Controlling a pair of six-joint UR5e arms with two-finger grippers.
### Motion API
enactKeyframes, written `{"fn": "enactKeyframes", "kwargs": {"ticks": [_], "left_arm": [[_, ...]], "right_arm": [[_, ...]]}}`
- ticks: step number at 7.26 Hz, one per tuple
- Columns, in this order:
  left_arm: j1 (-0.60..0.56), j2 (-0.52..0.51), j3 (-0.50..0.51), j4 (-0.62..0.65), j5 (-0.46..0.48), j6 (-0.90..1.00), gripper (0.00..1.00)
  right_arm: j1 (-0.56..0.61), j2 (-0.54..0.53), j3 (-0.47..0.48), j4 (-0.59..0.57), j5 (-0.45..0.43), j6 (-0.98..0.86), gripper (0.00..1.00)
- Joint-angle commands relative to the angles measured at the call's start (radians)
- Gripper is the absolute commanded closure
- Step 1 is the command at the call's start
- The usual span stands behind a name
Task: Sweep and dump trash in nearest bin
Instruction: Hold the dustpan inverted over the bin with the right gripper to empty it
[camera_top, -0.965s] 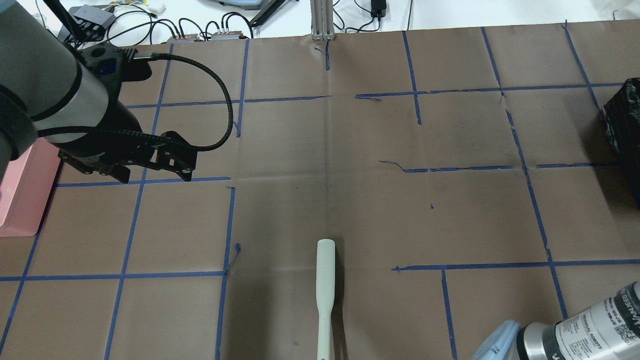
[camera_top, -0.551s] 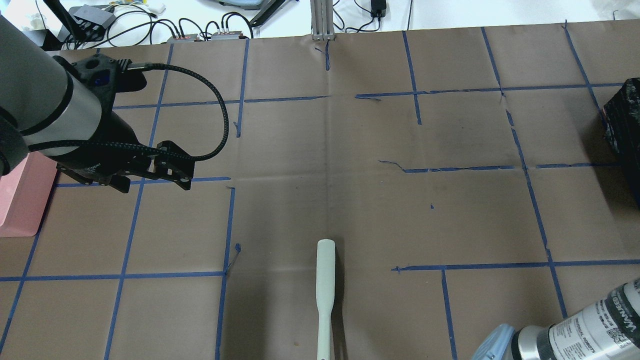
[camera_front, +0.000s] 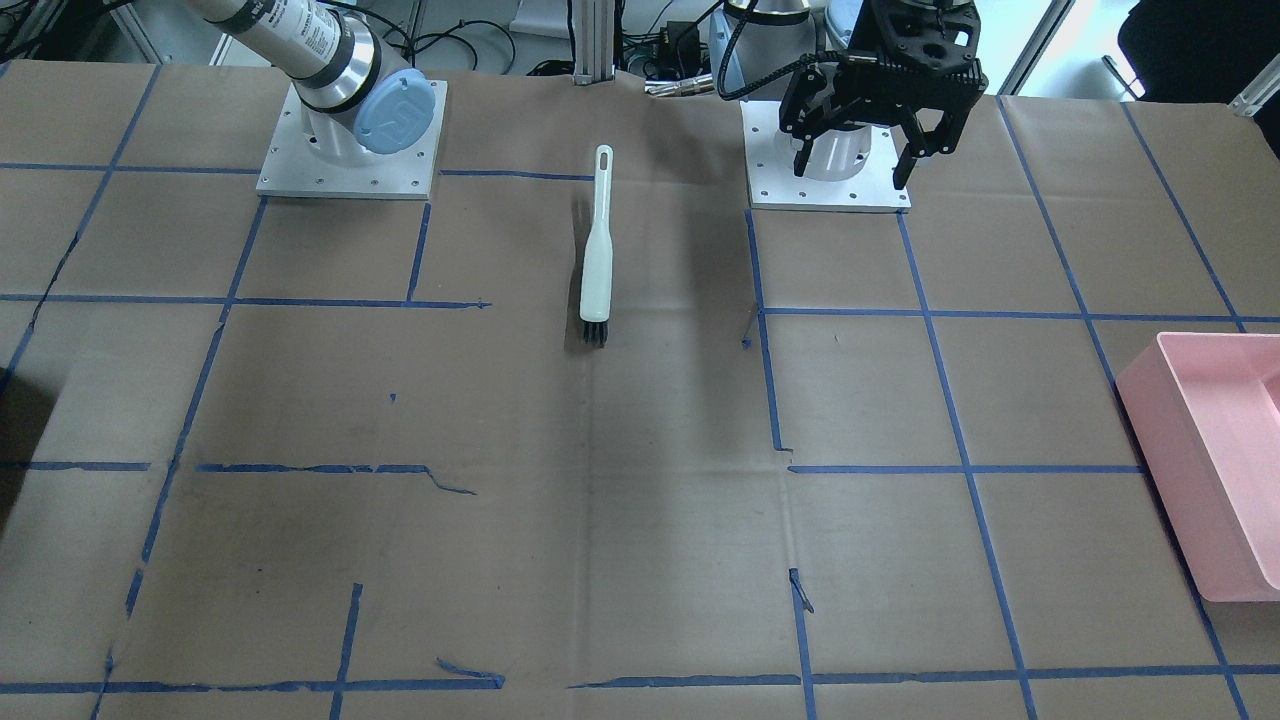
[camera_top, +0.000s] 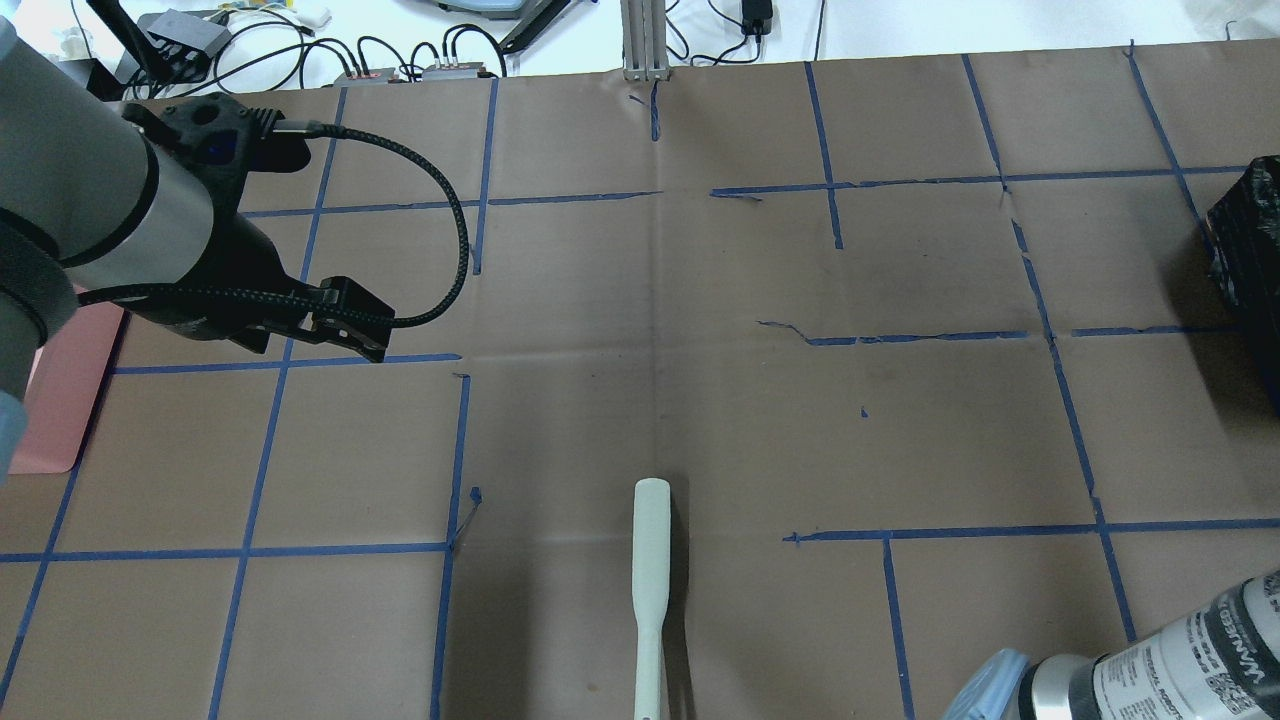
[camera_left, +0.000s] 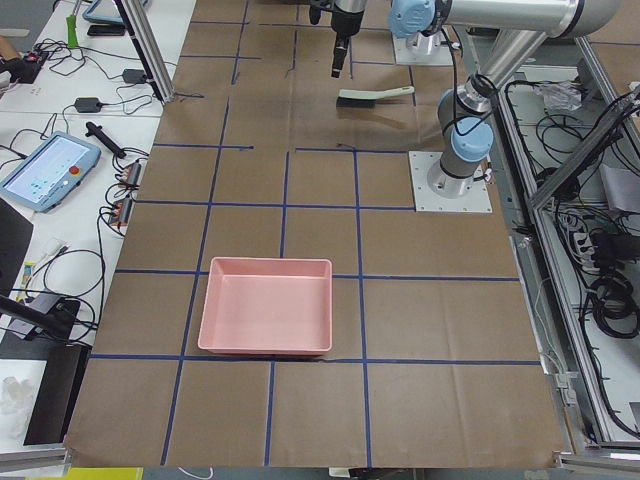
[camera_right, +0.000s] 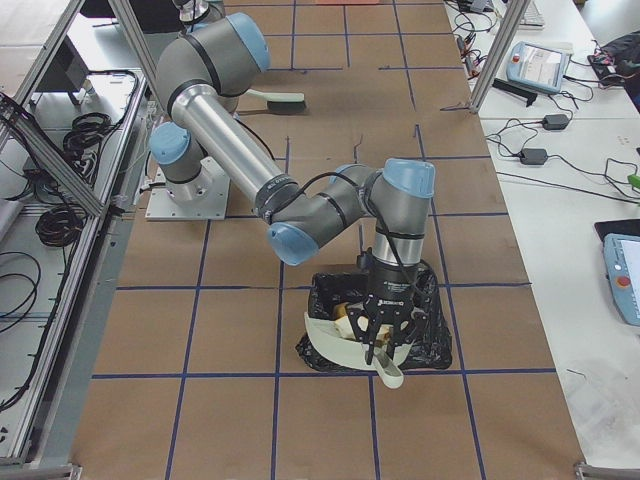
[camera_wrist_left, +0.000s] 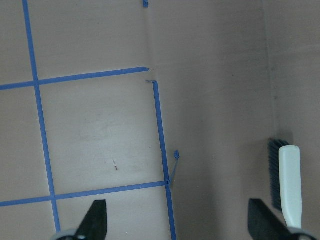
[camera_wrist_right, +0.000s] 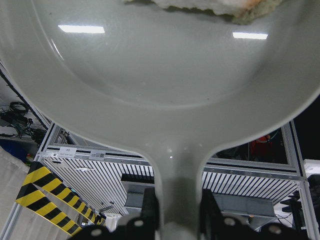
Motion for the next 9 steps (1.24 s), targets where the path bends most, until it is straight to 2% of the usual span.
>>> {"fn": "enactKeyframes", "kwargs": {"ticks": [1,2,4,9], "left_arm": [[-0.003,0.0,-0.004,0.002,0.0,-0.01,0.0],[-0.005,0.01,-0.006,-0.001,0.007,-0.01,0.0],[-0.005,0.02,0.002,-0.01,0.106,-0.01,0.0],[-0.006,-0.028,-0.018,0.019,0.093,-0.015,0.0]], "right_arm": [[0.0,-0.015,0.04,-0.084,-0.004,0.005,0.95],[0.0,-0.034,0.046,-0.086,-0.013,0.005,0.95],[0.0,-0.068,0.078,-0.084,-0.018,0.004,0.95],[0.0,-0.111,0.109,-0.098,-0.024,-0.01,0.95]]}}
